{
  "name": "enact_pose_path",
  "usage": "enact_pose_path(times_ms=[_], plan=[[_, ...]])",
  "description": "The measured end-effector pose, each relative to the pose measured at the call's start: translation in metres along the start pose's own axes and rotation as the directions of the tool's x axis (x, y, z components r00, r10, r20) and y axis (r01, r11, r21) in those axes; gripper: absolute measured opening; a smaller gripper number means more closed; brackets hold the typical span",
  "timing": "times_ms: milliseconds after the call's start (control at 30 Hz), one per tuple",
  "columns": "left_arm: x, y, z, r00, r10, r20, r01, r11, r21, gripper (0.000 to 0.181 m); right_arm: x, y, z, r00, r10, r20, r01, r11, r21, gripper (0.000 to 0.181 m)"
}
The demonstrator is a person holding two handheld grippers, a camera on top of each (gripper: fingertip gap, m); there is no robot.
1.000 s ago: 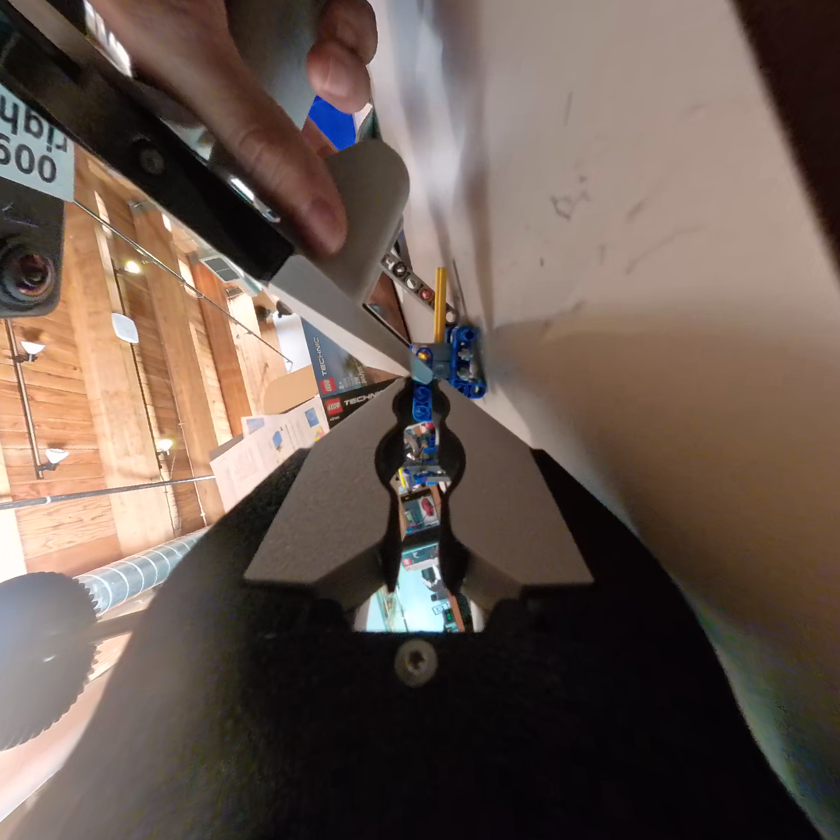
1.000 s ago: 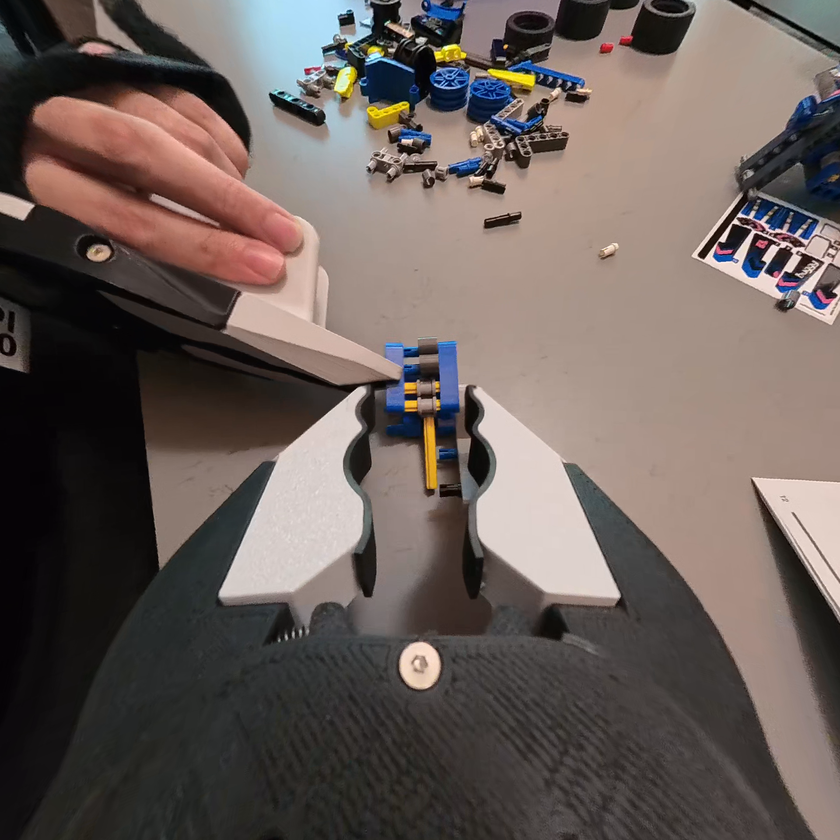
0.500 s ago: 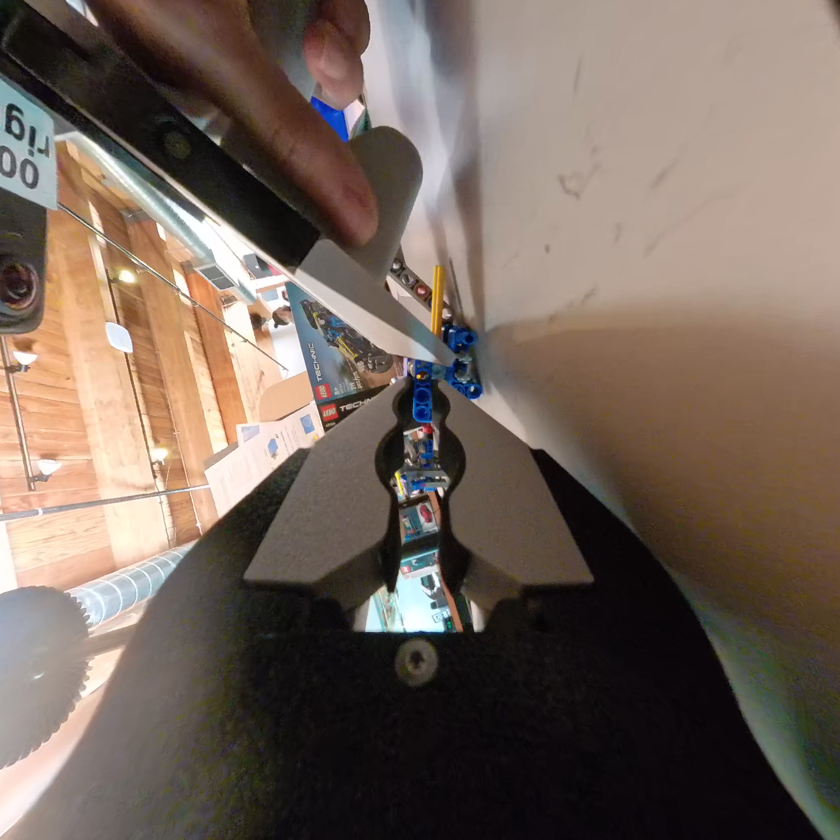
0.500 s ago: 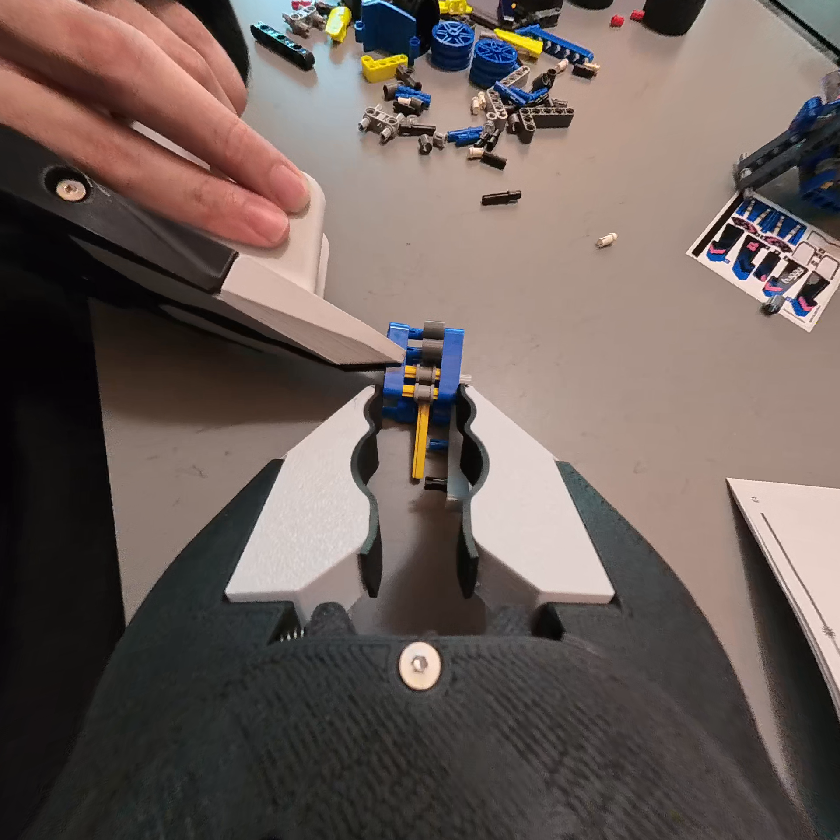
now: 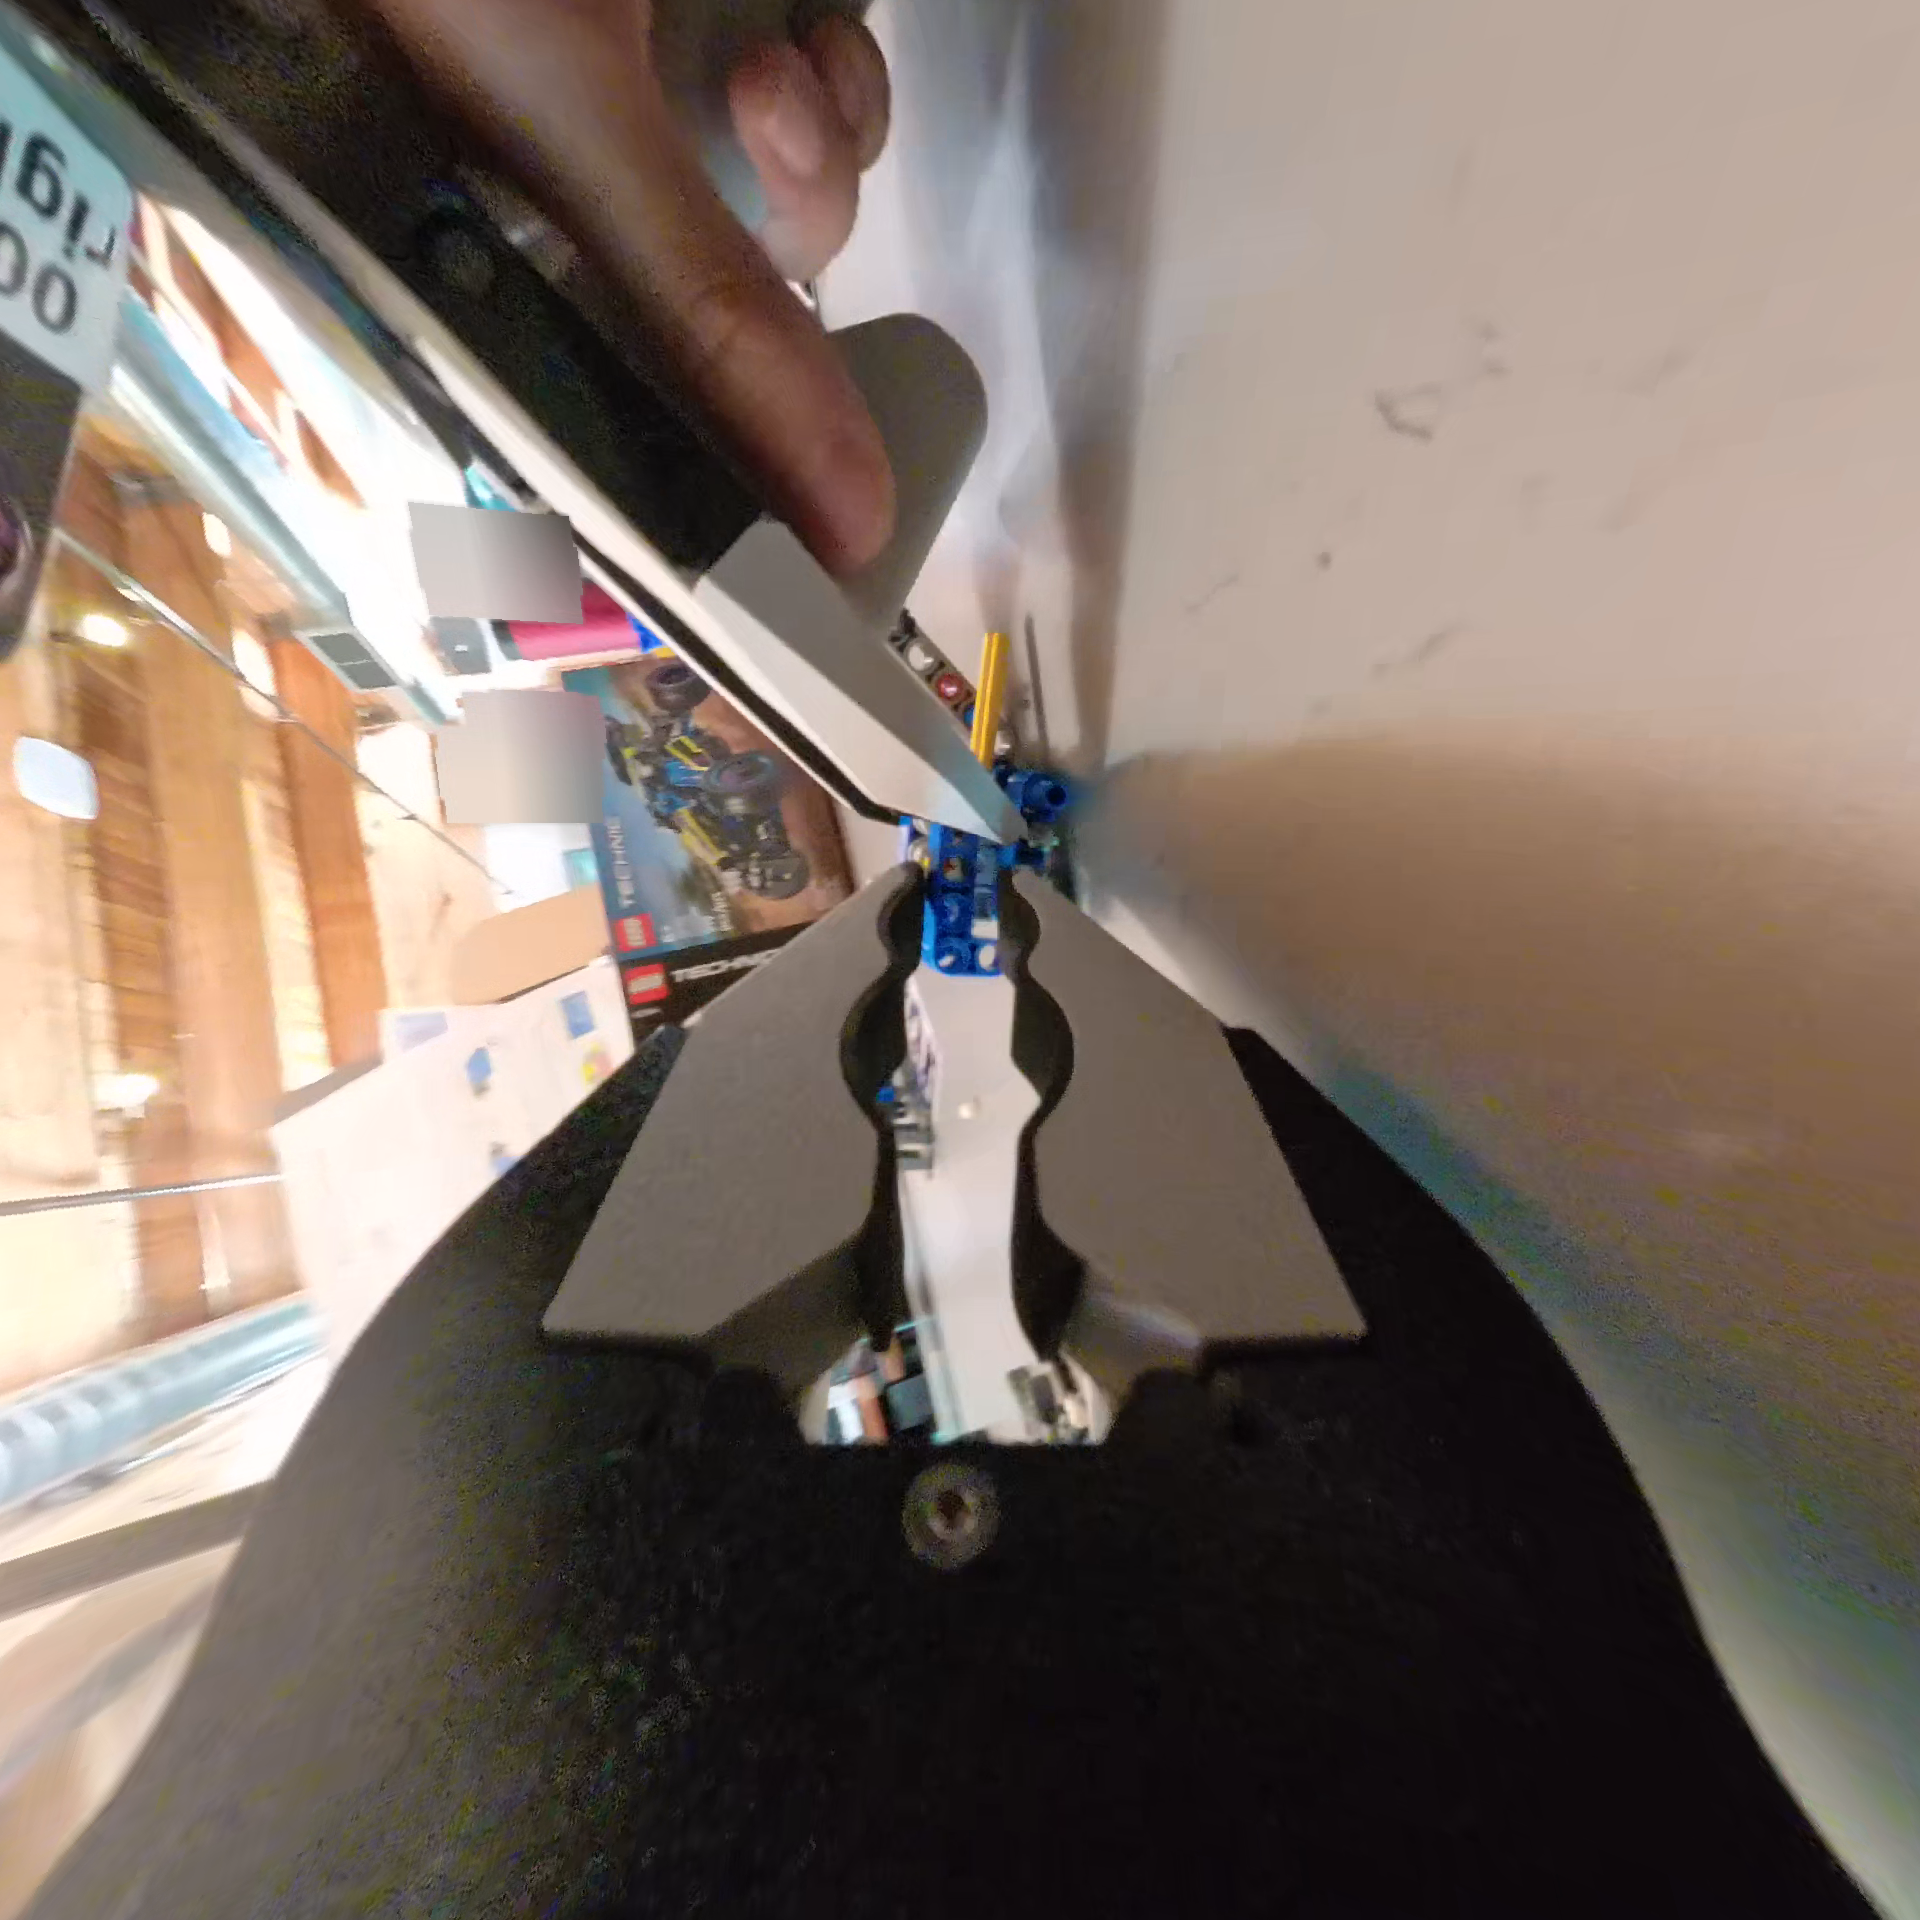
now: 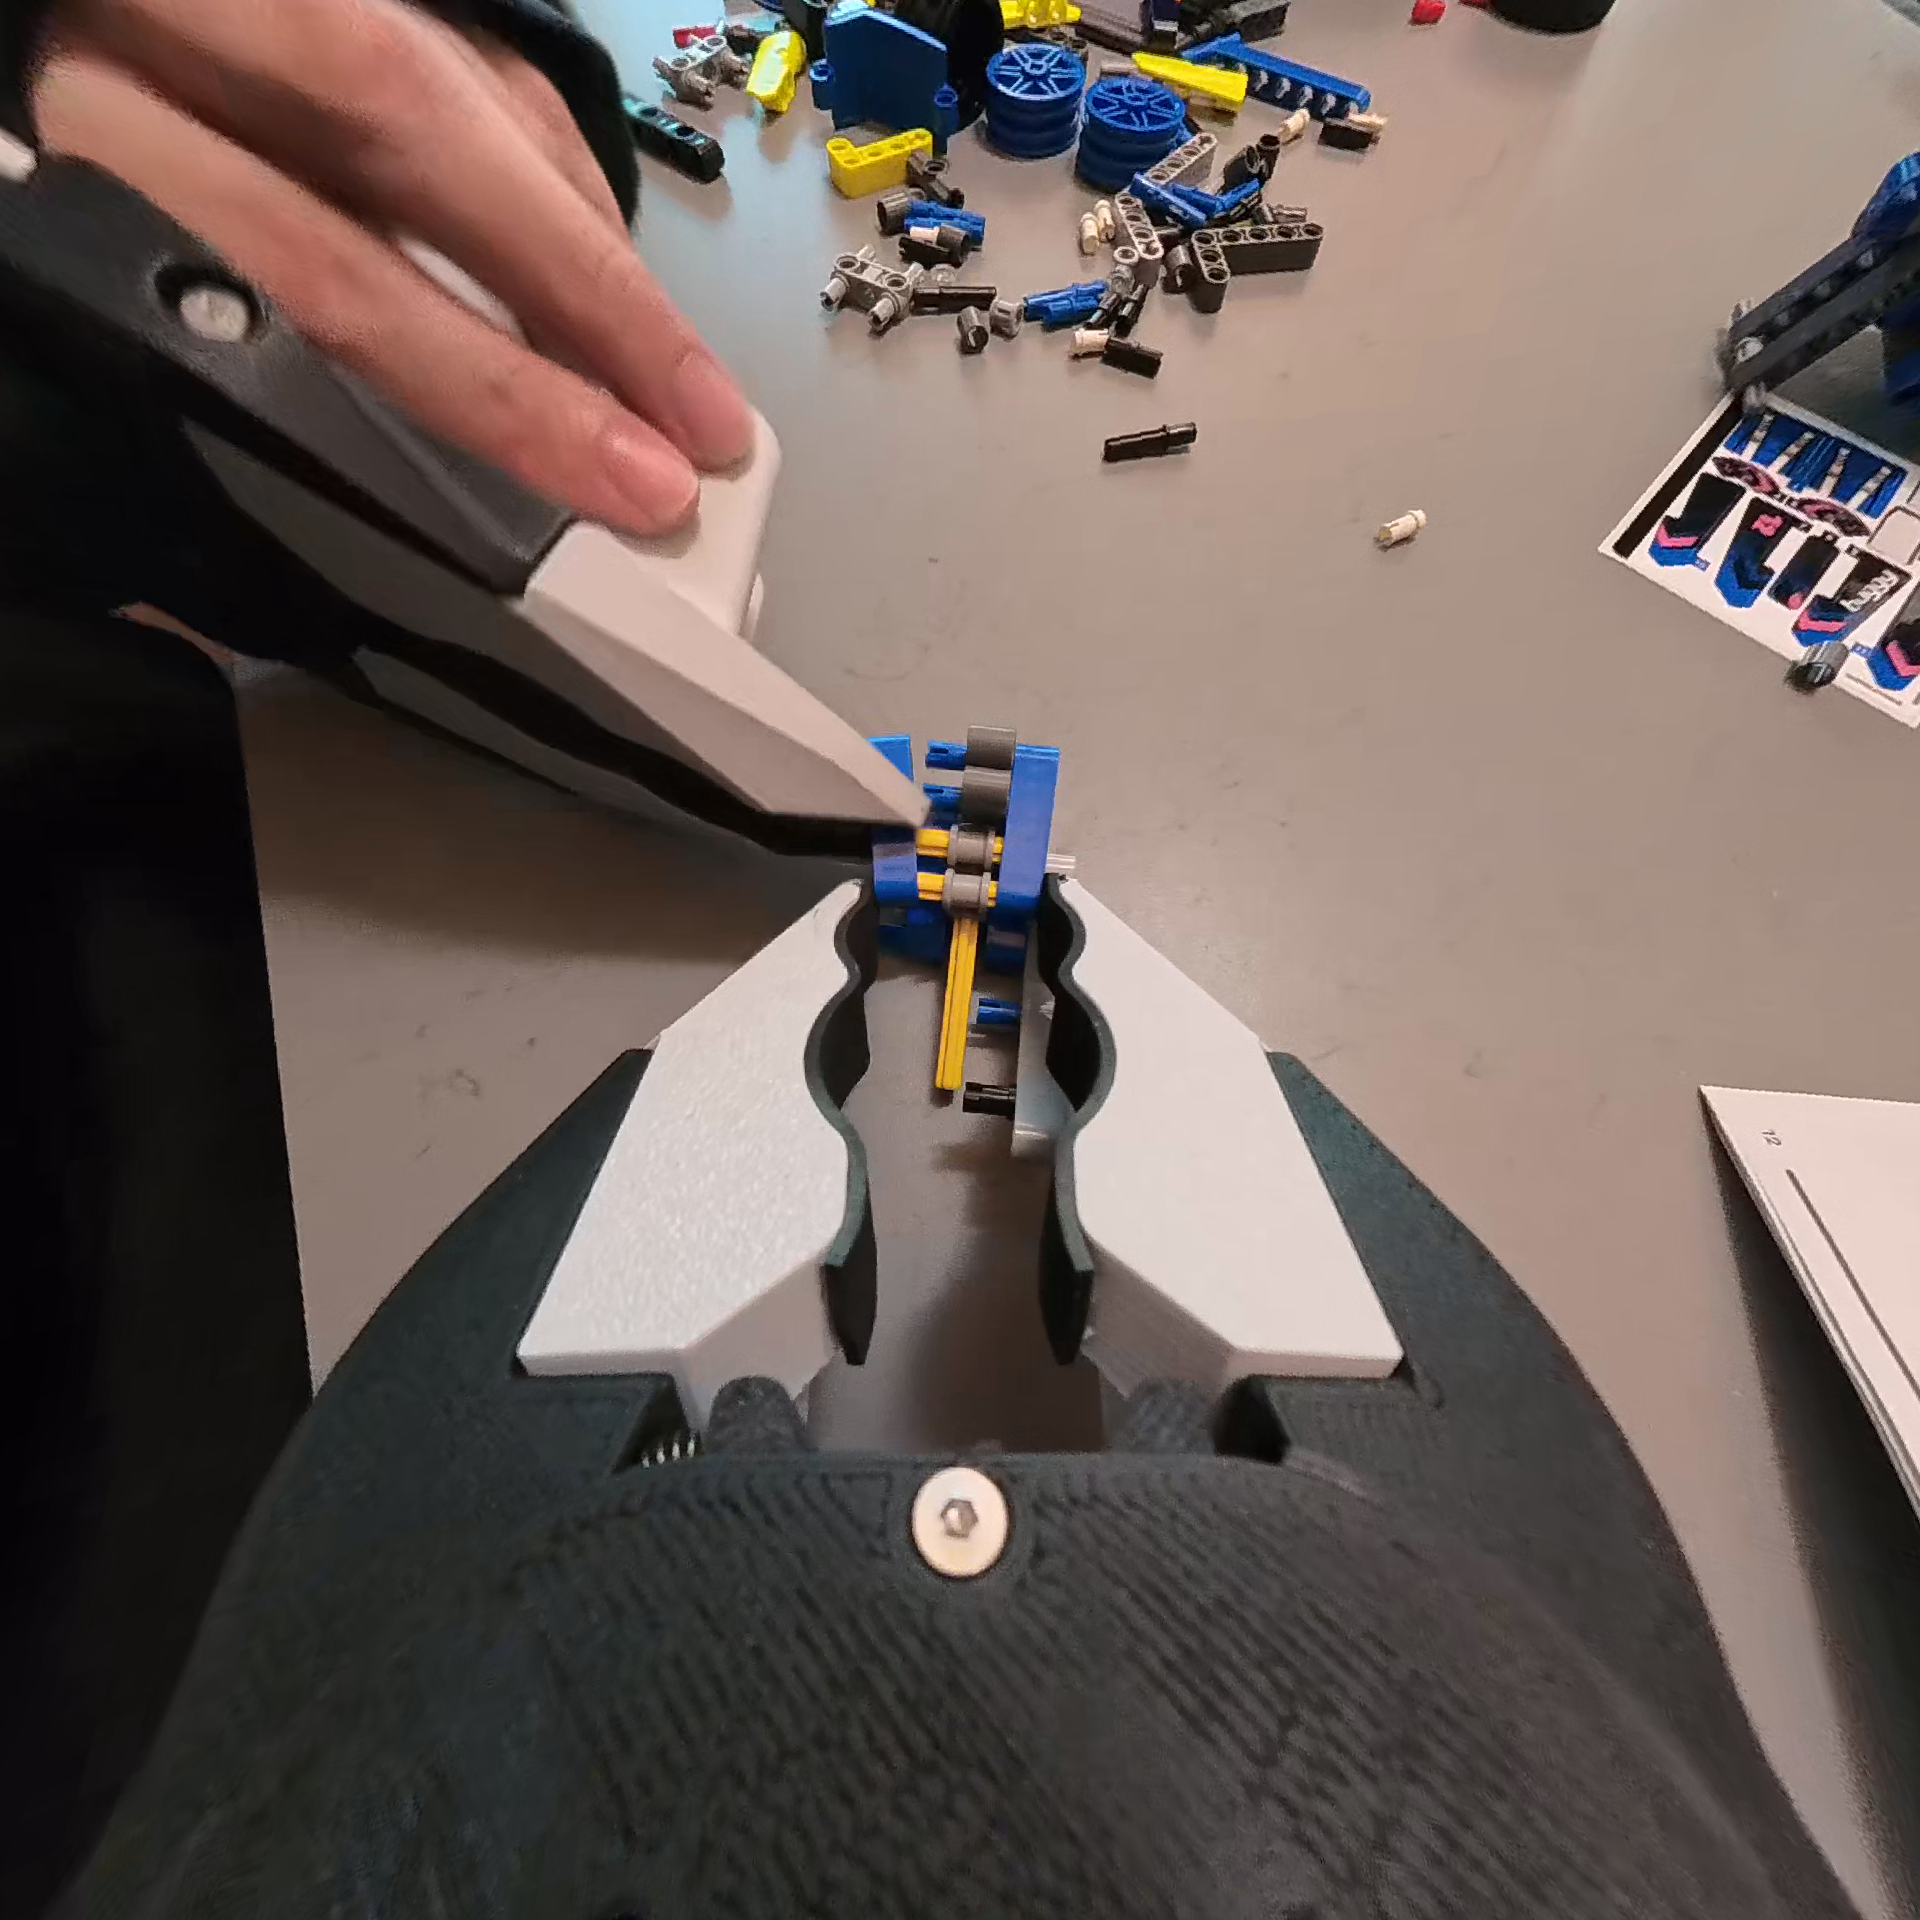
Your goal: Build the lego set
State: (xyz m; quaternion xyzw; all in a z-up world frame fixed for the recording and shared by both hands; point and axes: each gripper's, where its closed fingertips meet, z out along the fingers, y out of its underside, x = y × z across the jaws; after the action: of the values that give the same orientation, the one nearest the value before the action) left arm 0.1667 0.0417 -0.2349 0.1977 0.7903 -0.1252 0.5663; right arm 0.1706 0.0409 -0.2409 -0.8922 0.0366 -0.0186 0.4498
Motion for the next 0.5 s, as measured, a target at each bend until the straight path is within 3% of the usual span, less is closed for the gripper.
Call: enact_pose_path(times_ms=[100, 167, 233, 300, 367, 500], plan=[[-0.004, 0.000, -0.007, 0.977, -0.191, -0.097, 0.198, 0.978, 0.065, 0.024, 0.000, 0.000, 0.000, 1.000, -0.007, -0.002, 0.007, 1.000, 0.000, 0.030], [-0.011, 0.003, -0.013, 0.914, -0.361, -0.187, 0.384, 0.917, 0.106, 0.032, 0.000, 0.000, 0.000, 1.000, -0.025, -0.006, 0.025, 1.000, -0.001, 0.030], [-0.018, 0.009, -0.017, 0.770, -0.549, -0.326, 0.608, 0.786, 0.111, 0.040, 0.000, 0.000, 0.000, 0.999, -0.043, -0.008, 0.043, 0.999, -0.002, 0.030], [-0.019, 0.014, -0.017, 0.572, -0.665, -0.480, 0.780, 0.623, 0.067, 0.052, -0.001, 0.001, 0.000, 0.998, -0.062, -0.005, 0.062, 0.998, -0.002, 0.030], [-0.014, 0.016, -0.016, 0.444, -0.662, -0.604, 0.843, 0.538, 0.030, 0.055, -0.002, 0.001, -0.001, 0.996, -0.092, 0.000, 0.092, 0.996, -0.002, 0.030], [0.000, 0.010, -0.005, 0.373, -0.594, -0.713, 0.850, 0.527, 0.006, 0.067, -0.004, 0.002, -0.001, 0.992, -0.127, 0.018, 0.127, 0.992, 0.001, 0.030]])
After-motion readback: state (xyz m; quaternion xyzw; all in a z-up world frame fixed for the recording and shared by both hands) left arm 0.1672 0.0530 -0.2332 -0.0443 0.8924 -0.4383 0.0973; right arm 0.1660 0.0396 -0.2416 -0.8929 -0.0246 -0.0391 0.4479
